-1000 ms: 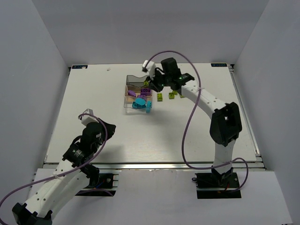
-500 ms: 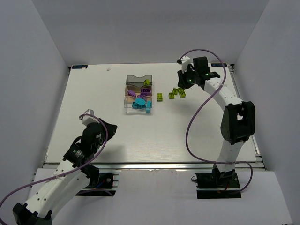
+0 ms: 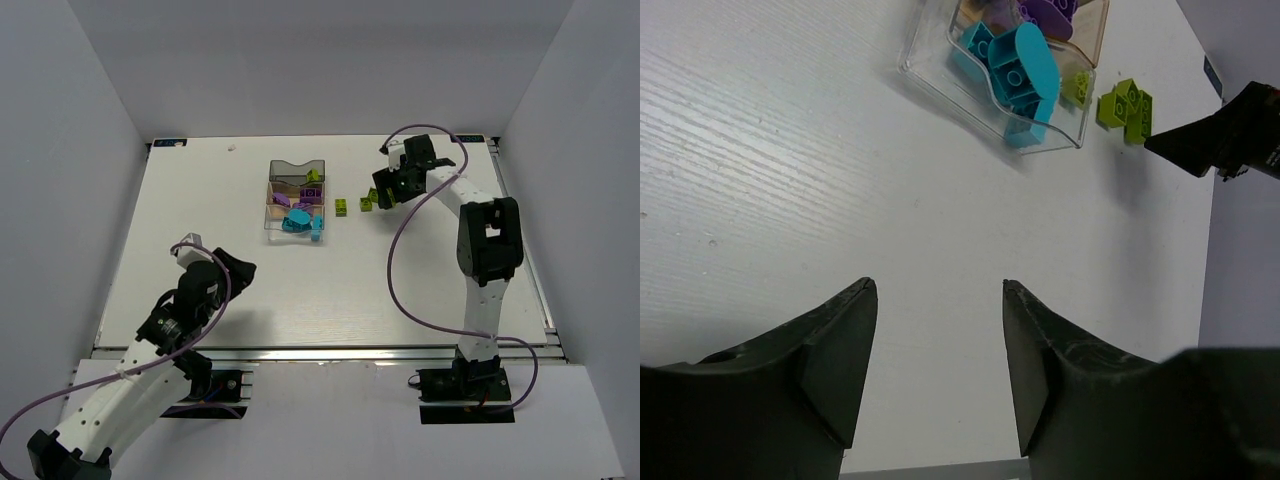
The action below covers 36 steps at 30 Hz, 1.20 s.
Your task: Sort the legos into containers by color
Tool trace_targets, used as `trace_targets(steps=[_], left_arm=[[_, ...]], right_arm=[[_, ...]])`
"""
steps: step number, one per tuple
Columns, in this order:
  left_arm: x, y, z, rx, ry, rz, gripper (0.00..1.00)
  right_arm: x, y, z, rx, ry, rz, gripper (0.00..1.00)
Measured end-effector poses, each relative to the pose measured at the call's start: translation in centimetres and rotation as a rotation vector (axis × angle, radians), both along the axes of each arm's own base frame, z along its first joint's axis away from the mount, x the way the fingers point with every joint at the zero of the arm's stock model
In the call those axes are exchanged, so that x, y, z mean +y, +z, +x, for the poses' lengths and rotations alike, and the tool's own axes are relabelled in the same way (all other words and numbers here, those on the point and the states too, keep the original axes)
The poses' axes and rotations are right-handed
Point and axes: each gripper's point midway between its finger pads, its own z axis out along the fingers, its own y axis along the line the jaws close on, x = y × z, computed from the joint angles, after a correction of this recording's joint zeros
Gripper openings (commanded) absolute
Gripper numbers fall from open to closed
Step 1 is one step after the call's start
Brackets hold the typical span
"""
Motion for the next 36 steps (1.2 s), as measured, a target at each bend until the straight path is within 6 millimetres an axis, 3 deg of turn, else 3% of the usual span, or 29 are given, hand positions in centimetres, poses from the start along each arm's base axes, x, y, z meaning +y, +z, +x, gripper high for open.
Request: trace_targets(steps=[3,13,21,26,31,32,36], left_arm=[[0.0,-0.5,0.1,0.017,0.0,0.01,0.63],[-0.3,-1.8,0.4,0.066,-0.006,0.041,0.64],[-0.8,-2.2,1.0,0.088,-0.018,0.063,0.64],[-1.2,-2.0,1.4,0.087,-0.032,0.064,0.66],[-2.0,-1.6,1.9,0.073,-0.055,0.051,0.77],[-2.3,-1.3,2.0,0.064,-0.067,0.042,0.8],[-4.4,0.6,2.8,0.003,-0.137,-0.035,0.82]], right_arm=[[-0.2,-1.0,0.4,0.018,-0.012,-0.019,0.83],[-0.4,-1.4,2.7,-0.011,-0.034,-0.045,0.73],[-0.6,-4.1,2.7,0.03,-0.037,-0.068,0.62],[-0.6,-4.1,2.9,0.026,-0.039,-0.071,0.43],[-0.7,-4.1,2.9,0.026,-0.037,-0.076,0.25],[-0.7,-4.1,2.9,0.028,-0.037,-0.075,0.14],[-0.7,-3.7,1.9,0.03,-0.012,-0.067,0.04]])
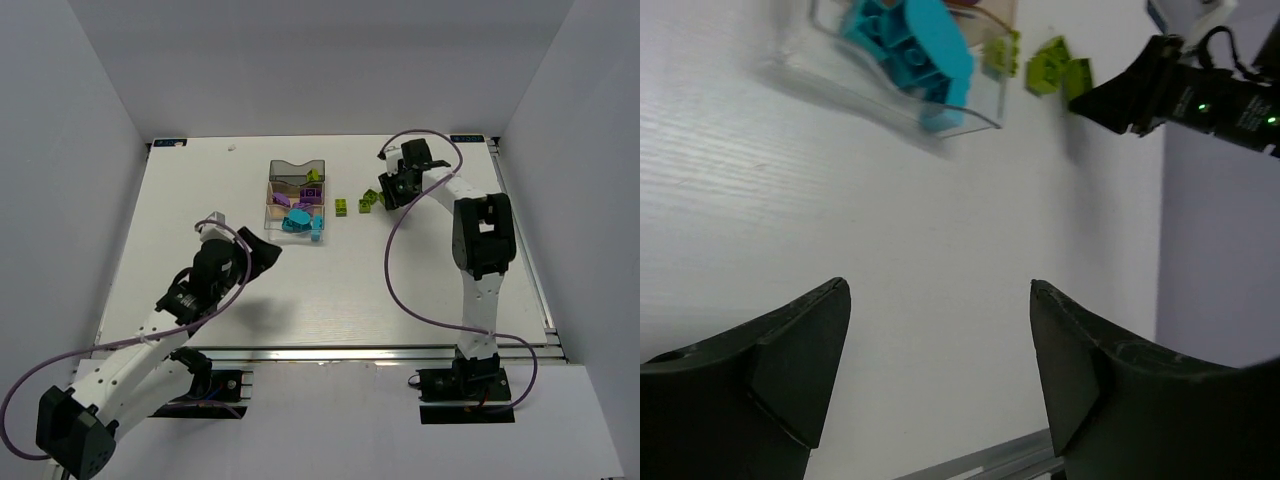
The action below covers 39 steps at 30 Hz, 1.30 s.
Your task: Sort the legos into containers by color
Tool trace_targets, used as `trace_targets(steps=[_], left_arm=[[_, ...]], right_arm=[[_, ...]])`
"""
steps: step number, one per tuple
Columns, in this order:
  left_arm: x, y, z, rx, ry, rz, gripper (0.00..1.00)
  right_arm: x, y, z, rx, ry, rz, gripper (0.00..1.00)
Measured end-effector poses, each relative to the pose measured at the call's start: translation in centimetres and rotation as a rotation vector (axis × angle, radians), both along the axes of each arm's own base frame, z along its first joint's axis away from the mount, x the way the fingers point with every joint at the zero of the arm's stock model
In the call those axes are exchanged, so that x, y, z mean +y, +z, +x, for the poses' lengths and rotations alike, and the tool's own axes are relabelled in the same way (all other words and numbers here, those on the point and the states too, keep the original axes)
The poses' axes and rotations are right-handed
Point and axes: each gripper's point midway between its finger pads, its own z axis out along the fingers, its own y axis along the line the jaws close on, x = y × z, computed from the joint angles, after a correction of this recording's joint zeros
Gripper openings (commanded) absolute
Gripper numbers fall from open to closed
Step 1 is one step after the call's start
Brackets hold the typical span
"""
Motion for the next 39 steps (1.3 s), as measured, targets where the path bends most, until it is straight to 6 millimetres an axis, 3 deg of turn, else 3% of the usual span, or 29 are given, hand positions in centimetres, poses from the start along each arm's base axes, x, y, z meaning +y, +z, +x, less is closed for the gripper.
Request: trace_targets(steps=[4,11,14,22,33,36,39], left_arm=[[-2.8,2.2,1.2,-0.046,-0.09,-0.082,0.82],[-7.4,4.6,2.8,-0.082,-0.247,-0.198,0.82],[-9.2,4.8,3.1,-0.081,-0.316,-0.243,0.85],[-12.6,5.0,3.3,-0.062,-0.464,-0.348,0.87],[-13.4,6.9,2.9,-0.106,-0.512,-0.419,0.82],[-13.2,6.5,2.9,-0.099,-0.503,-0.401,0.81],[-12.0,5.6,3.3,-0.081,-0.435,-0.332,0.79]], right_arm=[[0.5,2.7,-3.5,-0.008,0.121,0.053,0.02],[3.4,13.0,-10.2,-0.216,0.423,0.222,0.0],[5.3,15.2,-12.9,-0.276,0.548,0.277,0.0],[11.1,13.9,-19.3,-0.206,0.773,0.366,0.0],[14.6,14.3,-22.2,-0.19,0.878,0.402,0.0],[15.2,14.1,-21.6,-0.196,0.841,0.38,0.0],[15.8,13.9,-18.3,-0.222,0.75,0.322,0.0]])
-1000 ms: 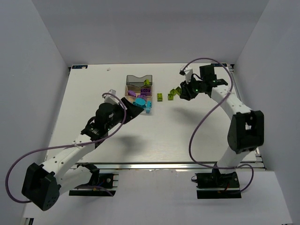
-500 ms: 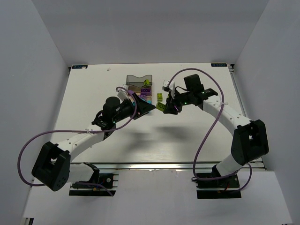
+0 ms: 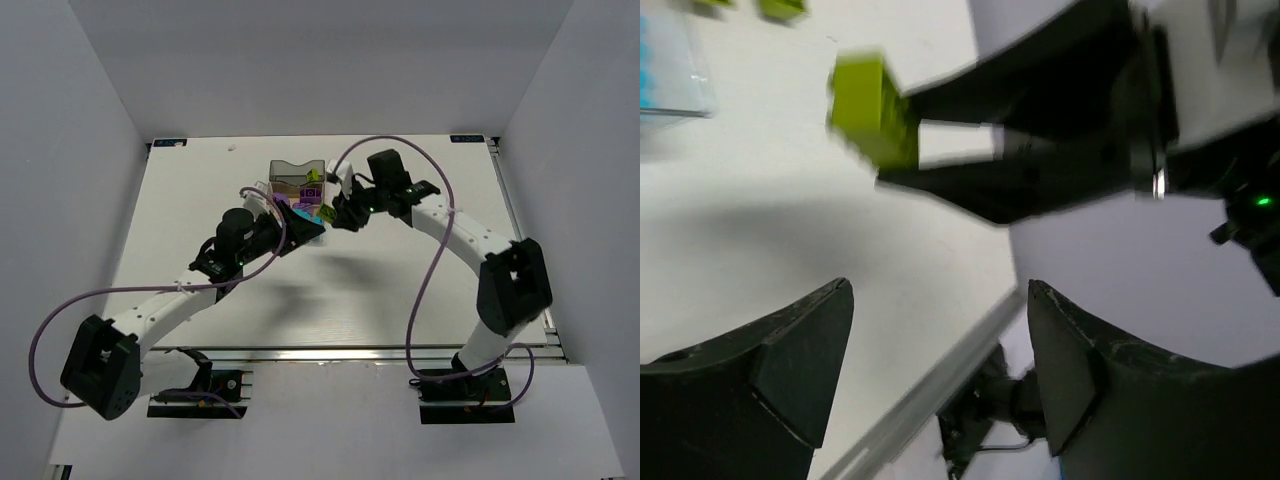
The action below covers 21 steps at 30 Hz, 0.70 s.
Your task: Sort the legos into containers by color
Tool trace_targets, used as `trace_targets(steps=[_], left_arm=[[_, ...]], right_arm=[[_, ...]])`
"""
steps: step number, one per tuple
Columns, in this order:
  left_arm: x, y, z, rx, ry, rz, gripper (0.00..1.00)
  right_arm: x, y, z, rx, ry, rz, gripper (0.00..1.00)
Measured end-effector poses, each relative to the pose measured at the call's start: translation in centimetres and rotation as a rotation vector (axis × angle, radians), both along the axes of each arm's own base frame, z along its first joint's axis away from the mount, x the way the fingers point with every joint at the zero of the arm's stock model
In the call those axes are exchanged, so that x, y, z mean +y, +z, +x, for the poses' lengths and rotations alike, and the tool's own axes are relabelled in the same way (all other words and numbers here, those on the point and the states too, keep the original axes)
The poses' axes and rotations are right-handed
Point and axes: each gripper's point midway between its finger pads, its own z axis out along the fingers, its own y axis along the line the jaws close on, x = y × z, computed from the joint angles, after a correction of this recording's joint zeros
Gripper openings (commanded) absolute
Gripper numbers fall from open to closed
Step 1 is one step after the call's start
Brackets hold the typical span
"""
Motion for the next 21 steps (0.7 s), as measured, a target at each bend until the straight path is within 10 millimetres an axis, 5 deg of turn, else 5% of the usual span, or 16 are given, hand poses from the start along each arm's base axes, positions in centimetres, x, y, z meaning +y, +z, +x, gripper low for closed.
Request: trace_targets(steps=[11,21], left_arm=[[8.0,2.0,-1.0,-0.055,0.334,0.166,0.72],[11.3,-3.0,-3.7,0.068,0.43,0.23,0.73]], right_arm=[[5.0,-1.7,16.3,-0.153,-0.293,-0.037,0.0],[7.4,-4.9,22.2,-0.255,-0.367,0.001,0.14]])
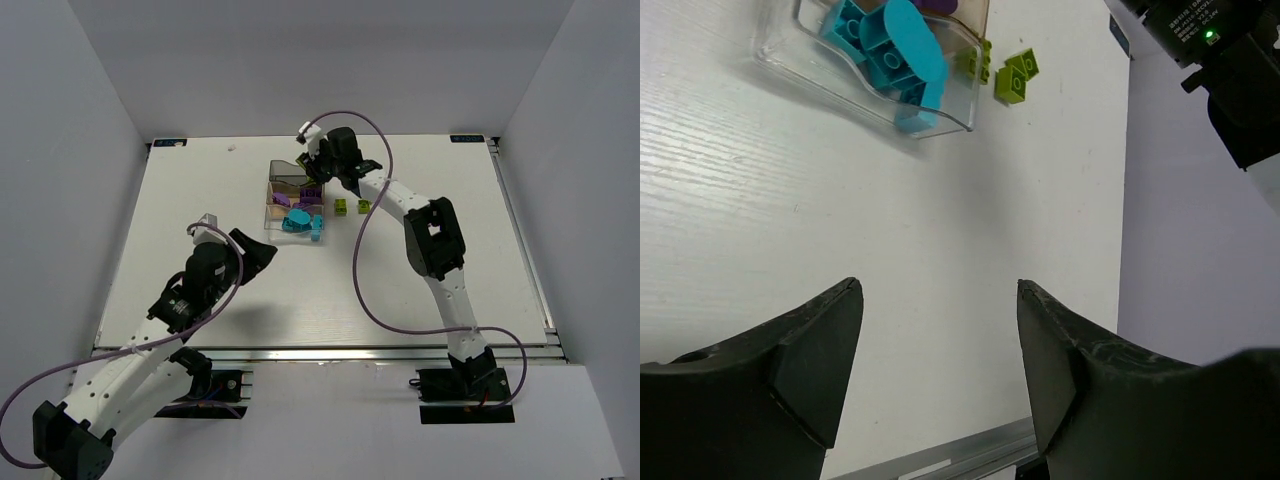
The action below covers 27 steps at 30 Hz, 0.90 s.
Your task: Sort the legos into containers by color
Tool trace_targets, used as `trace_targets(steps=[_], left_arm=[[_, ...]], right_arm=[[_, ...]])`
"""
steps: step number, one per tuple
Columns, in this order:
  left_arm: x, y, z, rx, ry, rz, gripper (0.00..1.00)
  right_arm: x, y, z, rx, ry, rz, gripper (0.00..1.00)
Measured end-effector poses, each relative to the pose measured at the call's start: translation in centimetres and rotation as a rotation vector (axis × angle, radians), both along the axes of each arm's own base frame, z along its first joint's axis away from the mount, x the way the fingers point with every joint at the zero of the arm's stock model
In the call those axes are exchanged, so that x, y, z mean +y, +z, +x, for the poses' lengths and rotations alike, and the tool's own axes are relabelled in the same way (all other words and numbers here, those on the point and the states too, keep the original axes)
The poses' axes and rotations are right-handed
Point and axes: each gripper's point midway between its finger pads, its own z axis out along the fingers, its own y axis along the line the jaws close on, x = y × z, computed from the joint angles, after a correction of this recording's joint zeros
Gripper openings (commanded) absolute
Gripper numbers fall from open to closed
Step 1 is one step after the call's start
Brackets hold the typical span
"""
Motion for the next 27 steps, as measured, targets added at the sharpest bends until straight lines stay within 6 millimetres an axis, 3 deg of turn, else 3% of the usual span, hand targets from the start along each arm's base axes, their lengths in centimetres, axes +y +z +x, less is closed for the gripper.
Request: trace_targets(steps=[5,9,11,15,18,20,21,22,23,25,27], left_arm=[[0.6,-0.6,-0.3,0.024,0.02,0.02,0.74],[0.8,-1.0,-0.4,0.037,0.027,0.03,0.75],[0.9,-1.1,-0.4,0.038,0.03,0.033,0.76],[0.8,-1.1,-0.3,0.038,0.028,0.038,0.76],[0.6,-1.5,0.1,0.044,0.021,0.052,0.76],[0.2,-2.0,0.4,0.061,0.006,0.07,0.73],[-0.1,-2.0,0.7,0.066,-0.005,0.079,0.67],[-0.3,-2.1,0.9,0.07,-0.011,0.085,0.62],[-0.7,-2.1,1.3,0.074,-0.025,0.098,0.56],[-1.7,-1.8,2.3,0.074,-0.058,0.116,0.39],[-3.0,-1.4,3.7,0.077,-0.1,0.136,0.36]], right_arm=[[0.9,-0.4,1.6,-0.045,-0.021,0.026,0.28],[1.2,-0.2,2.5,-0.073,-0.032,0.039,0.54],[1.1,-0.2,2.5,-0.074,-0.035,0.04,0.61],[1.3,-0.1,2.6,-0.088,-0.029,0.047,0.65],[1.1,-1.2,2.1,-0.069,-0.021,0.038,0.66],[0.9,-2.1,1.6,-0.046,-0.019,0.03,0.62],[0.8,-2.4,1.4,-0.031,-0.017,0.027,0.56],[0.7,-2.3,1.2,-0.016,-0.016,0.03,0.48],[0.5,-2.1,0.9,0.004,-0.016,0.035,0.28],[0.0,-0.7,0.3,0.041,0.001,0.068,0.12],[-1.5,2.0,-0.7,0.081,0.016,0.116,0.1]])
